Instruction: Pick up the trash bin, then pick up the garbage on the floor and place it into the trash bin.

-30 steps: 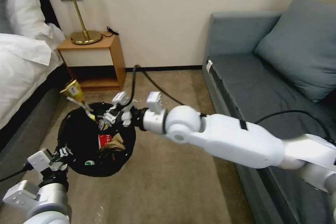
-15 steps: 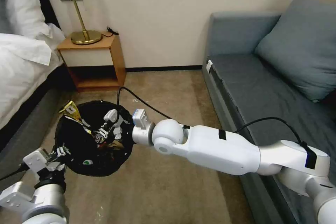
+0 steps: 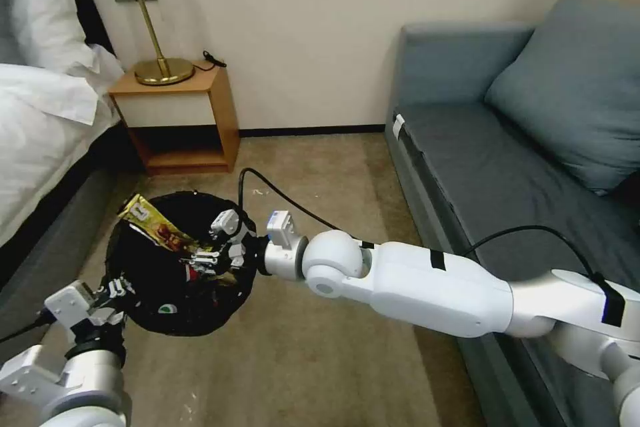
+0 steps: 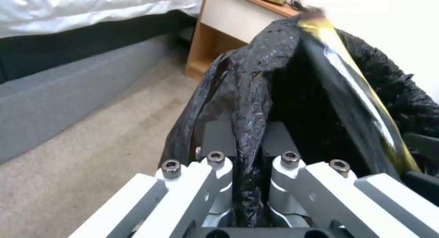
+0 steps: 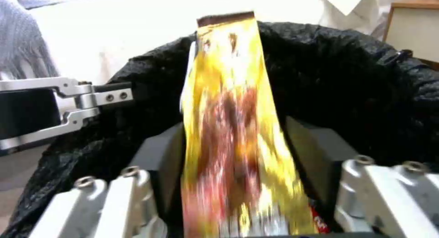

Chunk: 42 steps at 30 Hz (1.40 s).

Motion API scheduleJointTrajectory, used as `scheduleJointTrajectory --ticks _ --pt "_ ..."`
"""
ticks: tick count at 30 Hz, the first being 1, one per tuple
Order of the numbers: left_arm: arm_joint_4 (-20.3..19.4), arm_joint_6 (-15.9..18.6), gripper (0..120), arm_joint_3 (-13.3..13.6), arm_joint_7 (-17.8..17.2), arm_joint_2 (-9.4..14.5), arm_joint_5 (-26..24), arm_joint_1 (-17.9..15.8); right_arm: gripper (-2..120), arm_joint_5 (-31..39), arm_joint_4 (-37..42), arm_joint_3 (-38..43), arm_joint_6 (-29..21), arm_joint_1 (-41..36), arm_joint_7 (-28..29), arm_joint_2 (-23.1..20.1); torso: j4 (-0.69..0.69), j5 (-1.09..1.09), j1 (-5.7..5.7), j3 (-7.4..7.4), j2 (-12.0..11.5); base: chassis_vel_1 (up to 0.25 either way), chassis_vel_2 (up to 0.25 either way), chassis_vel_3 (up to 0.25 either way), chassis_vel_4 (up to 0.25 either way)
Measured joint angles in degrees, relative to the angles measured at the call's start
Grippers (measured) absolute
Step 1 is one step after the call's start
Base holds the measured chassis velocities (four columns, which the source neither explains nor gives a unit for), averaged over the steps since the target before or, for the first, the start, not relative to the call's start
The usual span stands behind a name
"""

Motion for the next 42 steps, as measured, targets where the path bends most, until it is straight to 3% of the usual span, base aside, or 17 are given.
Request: scheduleJointTrajectory --ticks 10,14,23,26,34,42 --pt "-0.27 0.06 7 0.15 -0.01 -0.32 0.03 0.08 98 -0.54 0.03 -0.3 0.79 -0.31 0.97 -0.28 0.0 0.0 0.0 0.0 0.0 0.0 0.0 0.0 0.0" --pt "-0.16 0.08 7 0.19 -0.02 -0.33 -0.15 -0.09 100 -0.59 0.7 0.82 1.24 -0.57 1.01 -0.82 0.01 0.0 0.0 0.0 0.0 0.0 0.0 0.0 0.0" --pt "2.73 0.64 7 -0.21 -2.3 0.58 -5.29 -1.61 100 0.03 5.27 11.89 7.16 -2.82 1.92 -5.76 0.01 0.0 0.0 0.0 0.0 0.0 0.0 0.0 0.0" --pt "3.36 1.31 7 -0.21 -3.64 0.94 -8.45 -2.4 100 0.16 6.21 17.61 8.56 -6.15 2.75 -7.72 0.0 0.01 0.0 0.0 0.0 0.0 0.0 0.0 0.0" --pt "6.35 3.07 7 -0.75 -6.89 1.86 -17.24 -4.44 100 -0.82 9.98 22.81 9.57 -16.77 2.83 -11.16 -0.01 0.01 0.0 0.0 0.0 0.0 0.0 0.0 0.0" --pt "11.72 2.48 7 -0.62 -8.52 1.98 -19.49 -6.61 100 -1.86 10.58 24.88 10.37 -23.38 1.74 -12.4 0.0 0.0 0.0 0.0 0.0 0.0 0.0 0.0 0.0"
